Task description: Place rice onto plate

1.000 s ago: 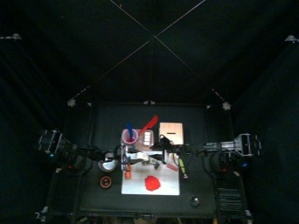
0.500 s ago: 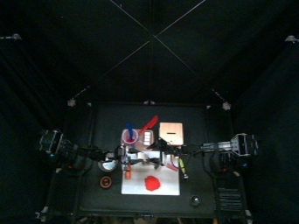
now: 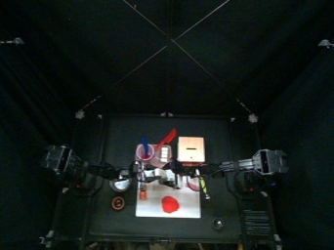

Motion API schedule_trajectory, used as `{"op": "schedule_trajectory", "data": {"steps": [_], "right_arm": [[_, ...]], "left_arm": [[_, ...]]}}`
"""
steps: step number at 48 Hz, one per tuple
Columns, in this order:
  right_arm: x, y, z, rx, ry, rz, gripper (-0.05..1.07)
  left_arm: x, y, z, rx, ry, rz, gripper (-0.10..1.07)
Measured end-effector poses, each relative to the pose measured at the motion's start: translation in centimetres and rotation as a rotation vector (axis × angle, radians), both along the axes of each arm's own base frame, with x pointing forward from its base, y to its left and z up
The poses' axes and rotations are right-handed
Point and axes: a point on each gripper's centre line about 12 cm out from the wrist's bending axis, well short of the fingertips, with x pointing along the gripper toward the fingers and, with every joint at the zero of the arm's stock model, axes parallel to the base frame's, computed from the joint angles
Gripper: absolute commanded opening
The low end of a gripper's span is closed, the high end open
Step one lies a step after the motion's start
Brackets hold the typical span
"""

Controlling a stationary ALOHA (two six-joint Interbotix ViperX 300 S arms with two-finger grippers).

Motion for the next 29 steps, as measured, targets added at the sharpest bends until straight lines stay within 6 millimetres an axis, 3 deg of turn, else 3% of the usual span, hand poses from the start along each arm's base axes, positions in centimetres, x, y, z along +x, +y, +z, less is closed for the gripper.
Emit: {"op": "schedule_trajectory", "data": {"steps": [7,21,29], "right_arm": [[0.05,-0.09,-0.61,-0.007,0.029,-0.005,0.90],[0.18,-0.38,-0.40,-0.012,0.027,-0.012,0.64],[0.22,-0.39,-0.42,-0.008,0.029,-0.014,0.59]], "left_arm": [[0.01,0.00,-0.05,0.000,0.002,0.000,0.66],[-0.07,-0.02,-0.09,0.002,0.003,-0.002,0.66],[-0.23,-0.06,-0.20,0.000,0.006,-0.004,0.70]]}}
